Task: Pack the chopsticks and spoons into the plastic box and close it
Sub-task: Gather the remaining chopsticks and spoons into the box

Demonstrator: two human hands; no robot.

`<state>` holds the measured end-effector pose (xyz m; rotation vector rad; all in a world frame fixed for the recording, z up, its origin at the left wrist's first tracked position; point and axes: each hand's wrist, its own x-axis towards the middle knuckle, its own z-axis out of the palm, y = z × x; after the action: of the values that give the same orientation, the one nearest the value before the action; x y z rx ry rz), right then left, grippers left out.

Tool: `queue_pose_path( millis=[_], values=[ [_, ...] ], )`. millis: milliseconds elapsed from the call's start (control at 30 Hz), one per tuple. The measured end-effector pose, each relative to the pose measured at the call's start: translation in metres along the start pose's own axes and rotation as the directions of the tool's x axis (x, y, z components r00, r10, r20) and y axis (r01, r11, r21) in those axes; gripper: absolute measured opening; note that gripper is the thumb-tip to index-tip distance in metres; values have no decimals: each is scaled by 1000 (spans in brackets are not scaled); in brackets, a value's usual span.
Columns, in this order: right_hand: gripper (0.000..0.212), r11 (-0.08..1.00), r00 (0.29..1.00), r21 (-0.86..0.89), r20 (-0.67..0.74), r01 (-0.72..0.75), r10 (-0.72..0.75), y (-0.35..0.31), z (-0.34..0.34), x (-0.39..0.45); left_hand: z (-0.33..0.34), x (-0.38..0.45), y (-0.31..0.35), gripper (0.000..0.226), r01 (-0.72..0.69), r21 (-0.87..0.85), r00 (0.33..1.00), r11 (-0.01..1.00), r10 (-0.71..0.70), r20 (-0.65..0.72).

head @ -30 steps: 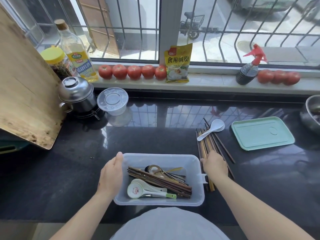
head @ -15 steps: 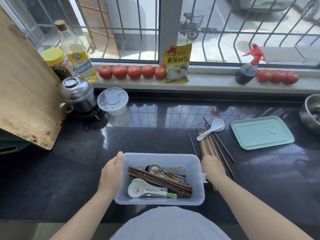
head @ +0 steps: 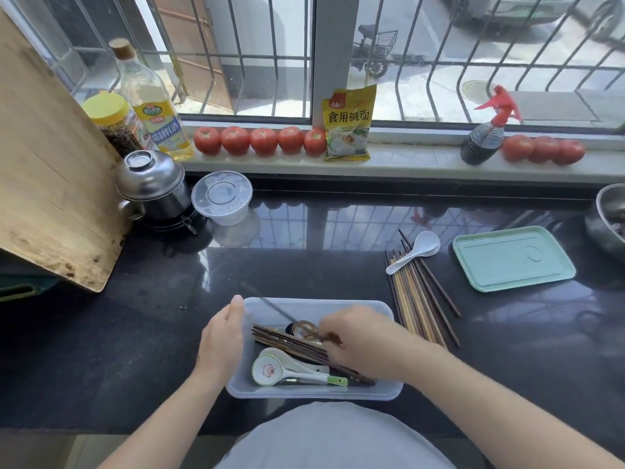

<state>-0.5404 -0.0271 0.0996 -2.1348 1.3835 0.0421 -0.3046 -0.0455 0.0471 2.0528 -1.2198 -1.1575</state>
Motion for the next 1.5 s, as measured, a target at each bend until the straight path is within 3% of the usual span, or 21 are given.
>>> queue_pose_path(
  millis=[33, 100, 233, 333, 400, 467, 500, 600, 700, 1000, 1167, 1300, 1367, 1400, 1433, 1467, 1500],
  values=[
    [9, 991, 992, -132, 117, -37, 52, 3, 16, 4, 0, 0, 0, 54, 2, -5, 1000, 1000, -2, -2],
    [10, 961, 971, -265, 200, -77, 133, 4, 40, 12, 0, 0, 0, 54, 7, -11, 1000, 1000, -7, -6],
    [13, 940, 977, -314, 113, -136, 179, -3, 49, 20, 1, -1, 0, 53, 19, 18, 1000, 1000, -19, -6],
    [22, 973, 979, -167, -158, -157, 131, 7, 29, 8, 1, -1, 1, 53, 23, 17, 1000, 1000, -23, -13],
    [15, 979, 865, 12, -467, -204, 186, 28, 12, -4, 1, -1, 0, 54, 17, 21, 1000, 1000, -17, -13],
    [10, 921, 702, 230, -597, -315, 389, 63, 5, -13, 1, 0, 0, 54, 16, 26, 1000, 1000, -15, -14],
    [9, 877, 660, 280, -578, -391, 479, 82, 7, -15, 1, 0, 0, 53, 18, 28, 1000, 999, -17, -15],
    [10, 741, 644, 257, -372, -621, 668, 125, 32, -18, 2, 0, 0, 52, 18, 29, 1000, 999, -17, -8],
    [23, 685, 649, 169, -225, -709, 727, 137, 60, -18, 2, -1, 0, 51, 19, 24, 1000, 1000, -18, -5],
    [20, 587, 544, 154, -245, -795, 802, 131, 85, -10, 2, -2, 0, 53, 16, 27, 1000, 1000, -16, -20],
    [15, 587, 568, 128, -158, -799, 807, 129, 80, -9, 1, 0, -2, 49, 24, 36, 1000, 999, -24, -9],
    [17, 649, 662, 272, -51, -711, 747, 127, 50, -14, 2, 0, -2, 51, 21, 27, 1000, 999, -20, -7],
    [13, 745, 718, 332, -225, -579, 659, 118, 21, -19, 2, 0, -2, 54, 14, 19, 1000, 1000, -13, -14],
    [10, 789, 691, 394, -392, -471, 608, 106, 3, -23, 2, 0, -1, 55, 10, 20, 1000, 1000, -10, -16],
    [7, 811, 603, 479, -552, -336, 576, 92, -17, -25, 3, 1, -1, 55, 9, 20, 1000, 1000, -9, -17],
    [6, 805, 500, 566, -652, -179, 570, 74, -36, -26, 2, 0, -1, 54, 9, 19, 1000, 1000, -8, -17],
    [6, 779, 444, 626, -690, -30, 572, 56, -52, -27, 2, 1, -2, 53, 10, 18, 1000, 1000, -10, -16]
  ],
)
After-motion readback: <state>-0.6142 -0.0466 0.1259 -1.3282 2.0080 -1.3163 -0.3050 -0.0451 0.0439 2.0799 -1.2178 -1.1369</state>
